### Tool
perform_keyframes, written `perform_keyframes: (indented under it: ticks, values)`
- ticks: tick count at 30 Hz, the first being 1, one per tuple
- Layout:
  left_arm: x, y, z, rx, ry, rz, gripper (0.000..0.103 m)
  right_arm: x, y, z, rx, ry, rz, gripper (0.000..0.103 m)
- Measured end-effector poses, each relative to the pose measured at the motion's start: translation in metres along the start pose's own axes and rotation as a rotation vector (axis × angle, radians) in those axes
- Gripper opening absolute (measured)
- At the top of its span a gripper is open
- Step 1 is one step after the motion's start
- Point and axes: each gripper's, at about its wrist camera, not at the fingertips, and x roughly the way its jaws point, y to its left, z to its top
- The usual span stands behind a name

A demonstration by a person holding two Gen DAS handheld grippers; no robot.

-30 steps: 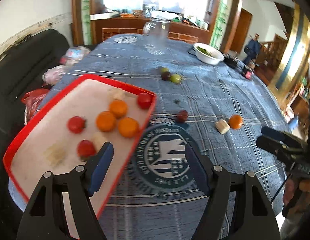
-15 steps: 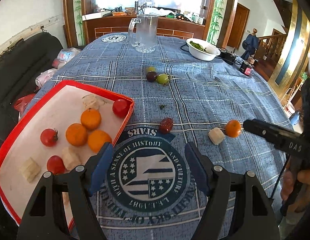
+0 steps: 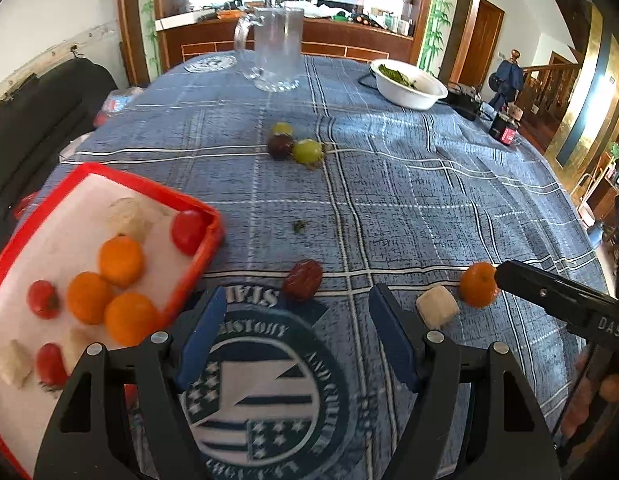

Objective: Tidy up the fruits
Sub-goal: 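Grasp a dark red date with the left tool while the right tool grasps a mandarin orange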

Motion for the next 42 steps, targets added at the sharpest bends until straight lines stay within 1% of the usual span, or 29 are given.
perform_keyframes:
  ticks: [3,7,10,11,12,15,16,17,18,20,22,27,28,33,34,36,37,38,39,42]
  values:
    - [0.009,-0.007,0.002,0.031,-0.002,0.027,0.073,0.002,-0.002,-0.001,0.005,0.001,-0.023,0.056]
    - [0.022,-0.006,0.002,0.03,0.023,0.014,0.073,0.009,-0.004,-0.004,0.023,0.024,-0.031,0.052]
    - [0.026,-0.004,0.001,0.021,0.015,0.008,0.073,0.014,-0.006,-0.004,0.032,0.036,-0.024,0.052]
    - [0.027,-0.003,0.001,0.017,0.009,0.007,0.071,0.016,-0.006,-0.004,0.035,0.037,-0.018,0.052]
    - [0.027,-0.002,0.001,0.013,0.005,0.006,0.068,0.016,-0.005,-0.004,0.034,0.036,-0.016,0.052]
    - [0.033,-0.003,0.001,0.017,0.019,-0.009,0.052,0.018,-0.004,-0.004,0.031,0.029,-0.015,0.051]
    - [0.034,-0.004,0.001,0.022,0.025,-0.016,0.043,0.019,-0.004,-0.005,0.032,0.028,-0.014,0.051]
    - [0.035,-0.007,0.001,0.036,0.018,-0.008,0.039,0.019,-0.003,-0.005,0.032,0.024,-0.015,0.051]
    - [0.036,-0.009,0.002,0.042,0.016,-0.016,0.036,0.02,-0.003,-0.005,0.029,0.021,-0.017,0.051]
    - [0.036,-0.01,0.003,0.042,0.012,-0.022,0.032,0.022,-0.001,-0.005,0.024,0.018,-0.018,0.051]
    - [0.038,-0.01,0.005,0.041,0.014,-0.023,0.022,0.023,0.001,-0.005,0.015,0.016,-0.022,0.051]
    - [0.035,-0.011,0.002,0.049,0.025,-0.033,0.022,0.026,0.004,-0.005,-0.009,0.004,-0.026,0.052]
    - [0.033,-0.013,0.001,0.056,0.027,-0.034,0.022,0.026,0.005,-0.005,-0.012,0.003,-0.027,0.054]
    - [0.025,-0.017,-0.01,0.074,0.038,-0.04,0.022,0.029,0.013,-0.007,-0.07,-0.004,-0.056,0.054]
    - [0.024,-0.018,-0.012,0.077,0.037,-0.039,0.022,0.029,0.014,-0.007,-0.074,-0.007,-0.058,0.052]
    - [0.019,-0.022,-0.018,0.095,0.037,-0.03,0.021,0.029,0.014,-0.008,-0.073,-0.012,-0.057,0.051]
    - [0.019,-0.023,-0.018,0.093,0.042,-0.036,0.02,0.029,0.015,-0.008,-0.077,-0.012,-0.05,0.043]
    - [0.017,-0.024,-0.02,0.088,0.043,-0.043,0.02,0.029,0.016,-0.009,-0.073,-0.005,-0.013,0.036]
    - [0.016,-0.025,-0.022,0.092,0.047,-0.042,0.019,0.03,0.017,-0.01,-0.067,-0.001,-0.004,0.036]
    - [0.011,-0.025,-0.026,0.094,0.049,-0.043,0.018,0.027,0.018,-0.012,-0.073,-0.017,-0.017,0.036]
